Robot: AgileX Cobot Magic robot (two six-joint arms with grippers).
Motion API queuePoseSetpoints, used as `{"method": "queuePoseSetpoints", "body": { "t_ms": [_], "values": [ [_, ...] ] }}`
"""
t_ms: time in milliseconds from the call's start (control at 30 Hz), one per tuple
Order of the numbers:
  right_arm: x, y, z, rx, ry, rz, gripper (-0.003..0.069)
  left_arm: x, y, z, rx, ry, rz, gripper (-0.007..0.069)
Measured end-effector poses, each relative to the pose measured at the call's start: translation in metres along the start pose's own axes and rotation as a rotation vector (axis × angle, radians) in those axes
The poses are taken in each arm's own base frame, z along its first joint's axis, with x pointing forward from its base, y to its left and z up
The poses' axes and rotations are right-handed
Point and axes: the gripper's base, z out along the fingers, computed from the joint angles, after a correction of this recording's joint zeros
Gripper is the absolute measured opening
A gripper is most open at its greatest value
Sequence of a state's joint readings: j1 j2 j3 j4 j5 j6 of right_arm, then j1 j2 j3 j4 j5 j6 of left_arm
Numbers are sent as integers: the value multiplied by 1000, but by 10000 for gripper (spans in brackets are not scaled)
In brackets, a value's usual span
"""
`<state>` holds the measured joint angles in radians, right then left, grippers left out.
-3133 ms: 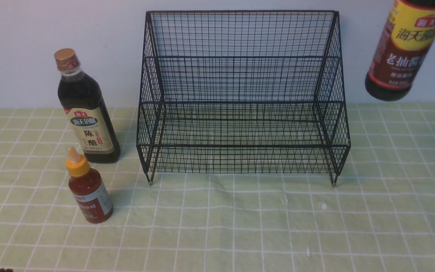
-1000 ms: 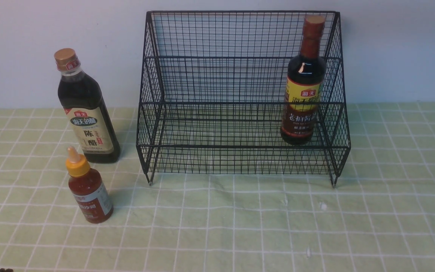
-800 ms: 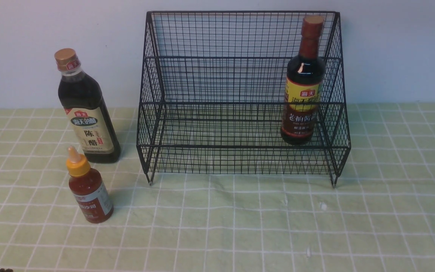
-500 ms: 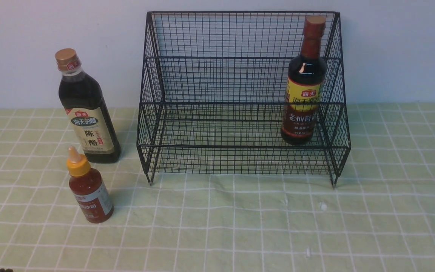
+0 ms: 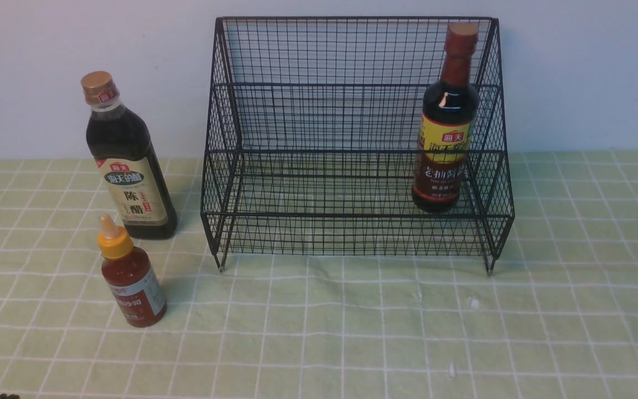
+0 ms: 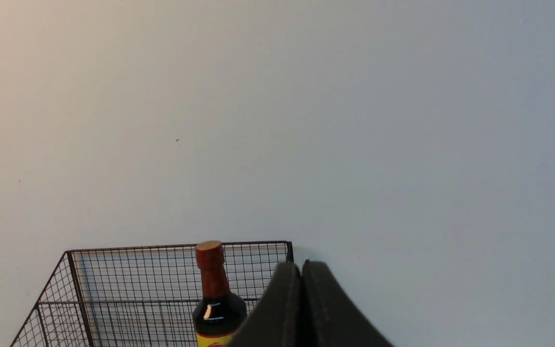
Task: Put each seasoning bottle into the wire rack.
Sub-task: Use the left arm to grab the condiment bottle closest to it
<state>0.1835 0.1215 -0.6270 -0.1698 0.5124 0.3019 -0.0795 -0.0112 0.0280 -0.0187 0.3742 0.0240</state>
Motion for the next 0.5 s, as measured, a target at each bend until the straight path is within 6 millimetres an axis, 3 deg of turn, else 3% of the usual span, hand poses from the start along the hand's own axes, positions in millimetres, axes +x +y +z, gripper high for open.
{"method": "queuePoseSetpoints", "body": {
  "t_ms": [167, 500],
  "values": [
    [33, -5, -14, -6, -4, 12, -13, 0, 0, 0, 0, 0, 0, -6],
    [74, -6, 1, -31, 56, 3, -13, 0, 0, 0, 0, 1, 0, -6]
  ]
}}
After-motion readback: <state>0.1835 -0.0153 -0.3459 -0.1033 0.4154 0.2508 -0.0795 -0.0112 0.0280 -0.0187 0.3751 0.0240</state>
